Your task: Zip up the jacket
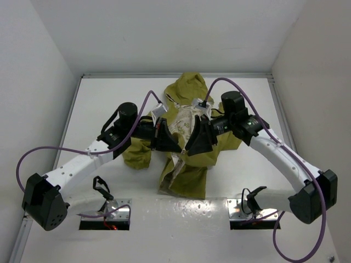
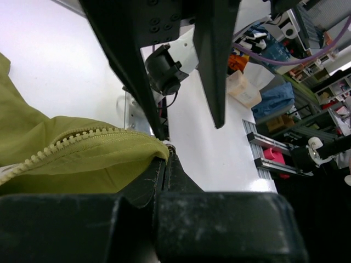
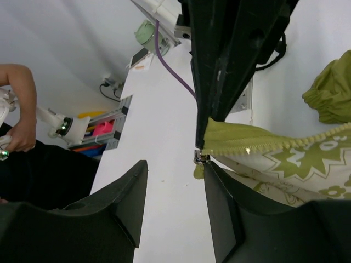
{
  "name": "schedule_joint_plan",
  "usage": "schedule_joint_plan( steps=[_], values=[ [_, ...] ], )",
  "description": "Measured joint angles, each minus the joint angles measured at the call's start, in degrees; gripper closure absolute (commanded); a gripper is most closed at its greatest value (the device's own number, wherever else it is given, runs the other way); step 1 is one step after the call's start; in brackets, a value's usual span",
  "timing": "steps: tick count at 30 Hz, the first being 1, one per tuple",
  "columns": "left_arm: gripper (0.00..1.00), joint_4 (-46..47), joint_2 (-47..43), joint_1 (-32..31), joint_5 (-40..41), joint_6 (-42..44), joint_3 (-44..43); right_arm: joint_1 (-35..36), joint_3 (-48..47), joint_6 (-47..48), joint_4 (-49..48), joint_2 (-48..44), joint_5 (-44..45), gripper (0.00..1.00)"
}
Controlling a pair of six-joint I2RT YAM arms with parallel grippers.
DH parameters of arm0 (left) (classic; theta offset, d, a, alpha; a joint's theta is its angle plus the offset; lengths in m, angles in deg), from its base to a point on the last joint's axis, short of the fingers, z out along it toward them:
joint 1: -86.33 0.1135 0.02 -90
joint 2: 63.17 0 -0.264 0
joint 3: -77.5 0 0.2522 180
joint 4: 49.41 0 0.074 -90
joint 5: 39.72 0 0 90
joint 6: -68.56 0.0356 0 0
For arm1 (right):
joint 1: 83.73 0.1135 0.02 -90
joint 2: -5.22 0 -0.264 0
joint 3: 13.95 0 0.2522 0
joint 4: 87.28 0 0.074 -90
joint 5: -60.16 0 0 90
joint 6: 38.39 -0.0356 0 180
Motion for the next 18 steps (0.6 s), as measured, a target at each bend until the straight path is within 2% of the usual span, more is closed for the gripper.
schedule_joint_plan(
  steps=[11, 18],
  values=[
    [1.00, 1.05, 0.50, -0.55, -1.16, -1.25, -0.44, 1.60, 0.52, -0.13, -2.01, 1.38, -0.20, 0.56],
    [1.00, 1.42, 0.87, -0.87, -2.75, -2.51, -0.59, 2.71, 1.14, -0.24, -3.13, 1.62, -0.11, 0.72]
  ],
)
